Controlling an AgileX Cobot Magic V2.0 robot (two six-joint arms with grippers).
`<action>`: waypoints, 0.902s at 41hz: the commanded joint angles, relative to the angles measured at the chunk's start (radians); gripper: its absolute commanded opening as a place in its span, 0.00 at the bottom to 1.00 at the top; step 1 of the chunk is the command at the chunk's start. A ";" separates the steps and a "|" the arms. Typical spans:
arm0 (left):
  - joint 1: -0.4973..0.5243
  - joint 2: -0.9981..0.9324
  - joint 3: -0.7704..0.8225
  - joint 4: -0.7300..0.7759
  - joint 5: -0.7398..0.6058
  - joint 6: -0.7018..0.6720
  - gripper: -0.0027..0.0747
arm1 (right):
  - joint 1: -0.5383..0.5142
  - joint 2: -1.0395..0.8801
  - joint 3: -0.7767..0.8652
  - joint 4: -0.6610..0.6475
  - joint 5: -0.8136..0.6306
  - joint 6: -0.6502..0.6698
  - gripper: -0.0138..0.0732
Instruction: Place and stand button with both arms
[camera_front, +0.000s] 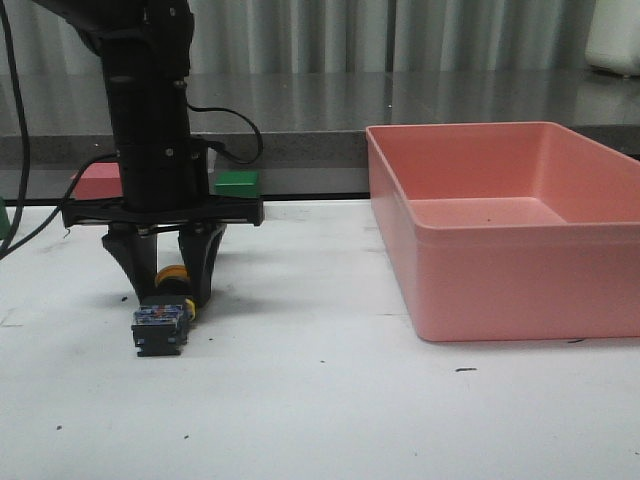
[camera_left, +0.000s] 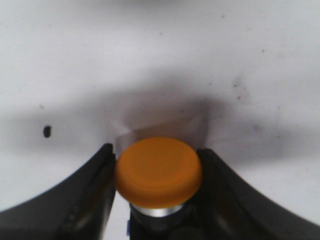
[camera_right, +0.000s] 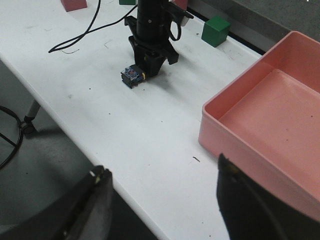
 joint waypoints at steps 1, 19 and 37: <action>-0.001 -0.063 -0.050 -0.009 0.050 -0.013 0.31 | -0.006 0.003 -0.023 -0.012 -0.076 -0.011 0.70; 0.005 -0.278 0.028 0.112 -0.015 0.152 0.30 | -0.006 0.003 -0.023 -0.012 -0.076 -0.011 0.70; 0.129 -0.642 0.396 0.017 -0.351 0.417 0.30 | -0.006 0.003 -0.023 -0.012 -0.076 -0.011 0.70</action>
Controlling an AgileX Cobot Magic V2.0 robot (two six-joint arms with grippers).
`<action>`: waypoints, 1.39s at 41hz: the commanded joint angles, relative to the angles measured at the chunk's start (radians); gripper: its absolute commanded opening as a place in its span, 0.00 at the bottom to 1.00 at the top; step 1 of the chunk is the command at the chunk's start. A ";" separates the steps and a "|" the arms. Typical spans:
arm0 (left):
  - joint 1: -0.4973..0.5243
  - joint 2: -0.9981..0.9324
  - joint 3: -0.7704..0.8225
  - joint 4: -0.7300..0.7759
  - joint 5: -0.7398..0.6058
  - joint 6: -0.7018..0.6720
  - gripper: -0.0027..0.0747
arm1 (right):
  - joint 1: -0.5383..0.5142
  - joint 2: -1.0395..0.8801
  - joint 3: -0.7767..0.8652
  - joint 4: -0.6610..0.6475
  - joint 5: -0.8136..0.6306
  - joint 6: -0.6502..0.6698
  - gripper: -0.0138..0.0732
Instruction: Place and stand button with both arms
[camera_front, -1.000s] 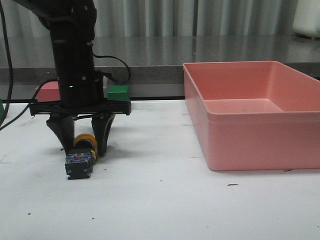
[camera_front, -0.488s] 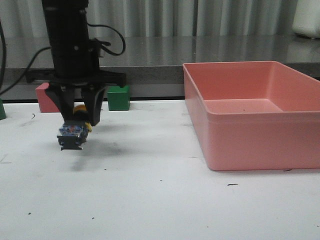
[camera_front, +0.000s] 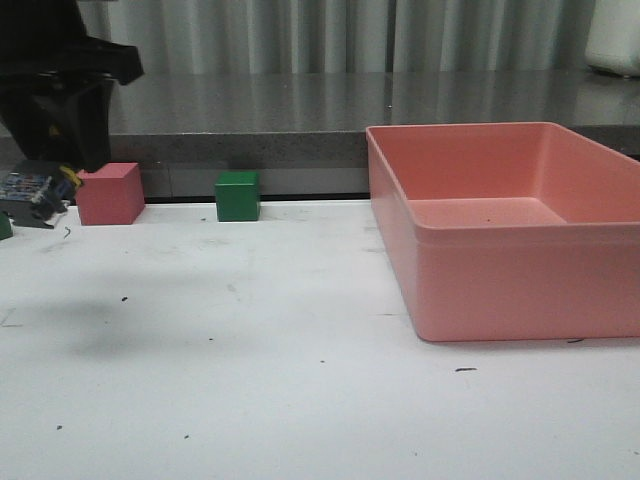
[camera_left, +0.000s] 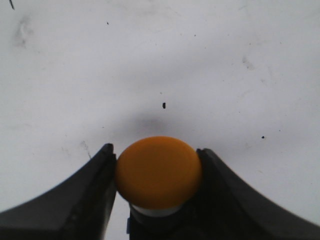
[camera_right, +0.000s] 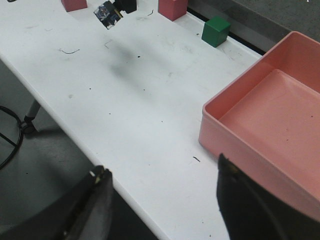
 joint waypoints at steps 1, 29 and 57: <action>0.017 -0.131 0.070 -0.055 -0.153 0.066 0.30 | -0.006 0.003 -0.023 -0.012 -0.076 -0.011 0.70; 0.018 -0.490 0.975 -0.052 -1.506 0.108 0.30 | -0.006 0.003 -0.023 -0.012 -0.076 -0.011 0.70; 0.016 -0.085 1.064 -0.046 -2.259 -0.007 0.30 | -0.006 0.003 -0.023 -0.012 -0.076 -0.011 0.70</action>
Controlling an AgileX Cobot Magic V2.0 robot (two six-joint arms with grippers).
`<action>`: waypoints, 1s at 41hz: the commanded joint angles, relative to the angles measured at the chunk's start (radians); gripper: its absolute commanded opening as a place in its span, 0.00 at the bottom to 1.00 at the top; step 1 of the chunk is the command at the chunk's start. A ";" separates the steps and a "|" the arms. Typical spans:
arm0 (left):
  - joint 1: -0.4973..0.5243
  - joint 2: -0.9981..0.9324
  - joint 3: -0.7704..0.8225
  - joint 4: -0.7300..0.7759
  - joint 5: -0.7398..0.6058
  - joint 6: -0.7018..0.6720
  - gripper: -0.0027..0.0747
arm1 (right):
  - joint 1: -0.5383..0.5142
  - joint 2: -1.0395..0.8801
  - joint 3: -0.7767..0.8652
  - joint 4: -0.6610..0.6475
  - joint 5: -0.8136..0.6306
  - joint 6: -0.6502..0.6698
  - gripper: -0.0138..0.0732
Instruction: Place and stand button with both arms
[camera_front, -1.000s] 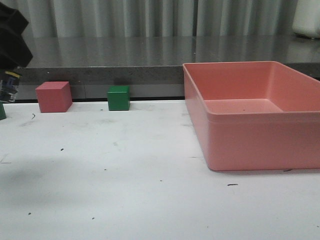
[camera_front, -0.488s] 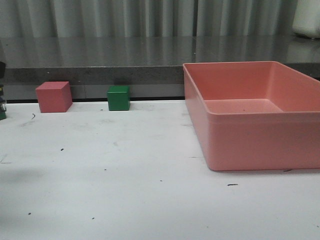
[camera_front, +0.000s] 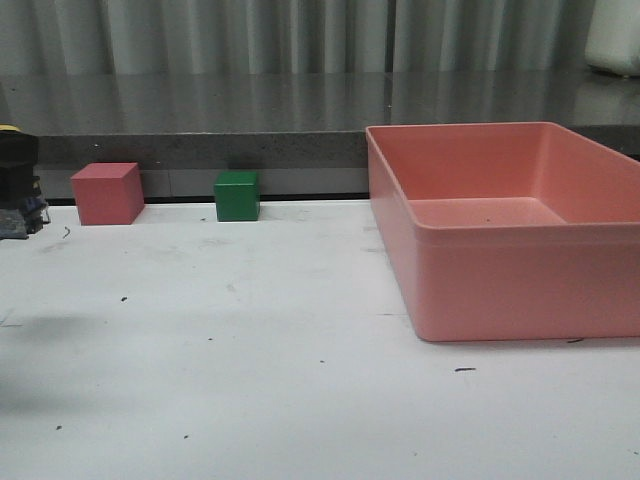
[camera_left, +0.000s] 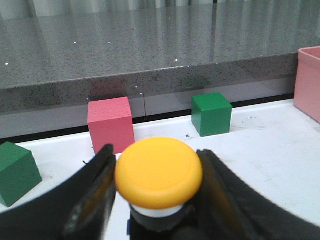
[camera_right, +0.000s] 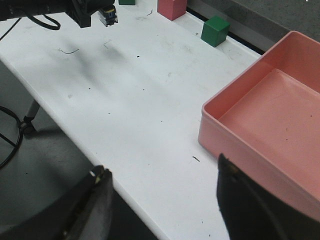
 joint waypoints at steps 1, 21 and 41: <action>0.000 0.036 -0.017 0.002 -0.221 -0.015 0.30 | -0.006 0.003 -0.023 -0.012 -0.076 -0.011 0.70; 0.000 0.226 -0.099 0.023 -0.284 -0.037 0.30 | -0.006 0.003 -0.023 -0.012 -0.076 -0.011 0.70; 0.000 0.280 -0.126 0.023 -0.268 -0.062 0.33 | -0.006 0.003 -0.023 -0.012 -0.076 -0.011 0.70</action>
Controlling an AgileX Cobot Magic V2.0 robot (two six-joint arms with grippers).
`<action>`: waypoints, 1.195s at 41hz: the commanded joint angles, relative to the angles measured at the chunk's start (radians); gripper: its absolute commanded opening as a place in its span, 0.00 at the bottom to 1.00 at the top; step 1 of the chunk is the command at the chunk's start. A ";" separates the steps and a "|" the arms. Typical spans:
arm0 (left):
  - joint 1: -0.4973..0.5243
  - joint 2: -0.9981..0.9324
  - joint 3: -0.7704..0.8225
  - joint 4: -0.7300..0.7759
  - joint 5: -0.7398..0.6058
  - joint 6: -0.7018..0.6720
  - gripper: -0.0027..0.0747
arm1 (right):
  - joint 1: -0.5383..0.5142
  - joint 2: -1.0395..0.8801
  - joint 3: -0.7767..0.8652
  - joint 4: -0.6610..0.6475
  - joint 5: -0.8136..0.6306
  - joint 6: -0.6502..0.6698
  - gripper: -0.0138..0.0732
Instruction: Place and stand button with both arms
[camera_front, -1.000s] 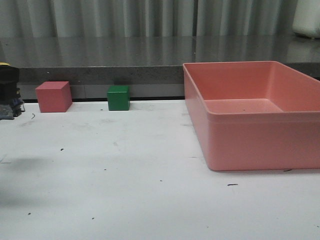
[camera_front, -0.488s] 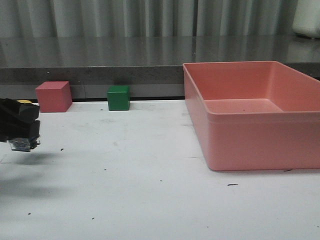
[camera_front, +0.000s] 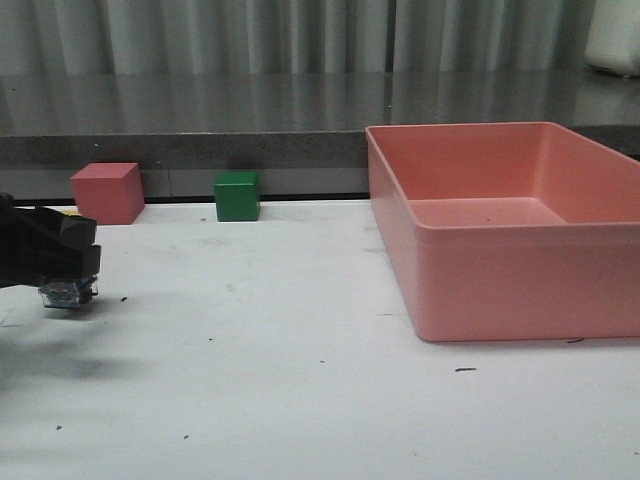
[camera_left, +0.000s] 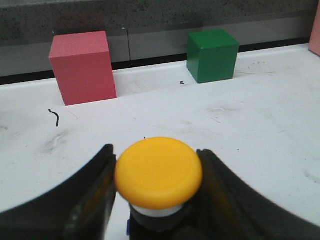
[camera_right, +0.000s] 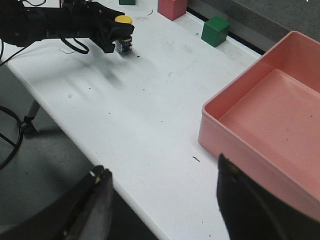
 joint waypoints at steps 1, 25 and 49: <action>0.000 -0.036 0.000 -0.006 -0.215 -0.013 0.35 | -0.006 0.003 -0.023 -0.012 -0.076 -0.011 0.70; 0.000 -0.149 0.092 -0.006 -0.080 -0.016 0.67 | -0.006 0.003 -0.023 -0.012 -0.076 -0.011 0.70; -0.010 -0.866 -0.122 -0.009 1.273 -0.016 0.67 | -0.006 0.003 -0.023 -0.012 -0.076 -0.011 0.70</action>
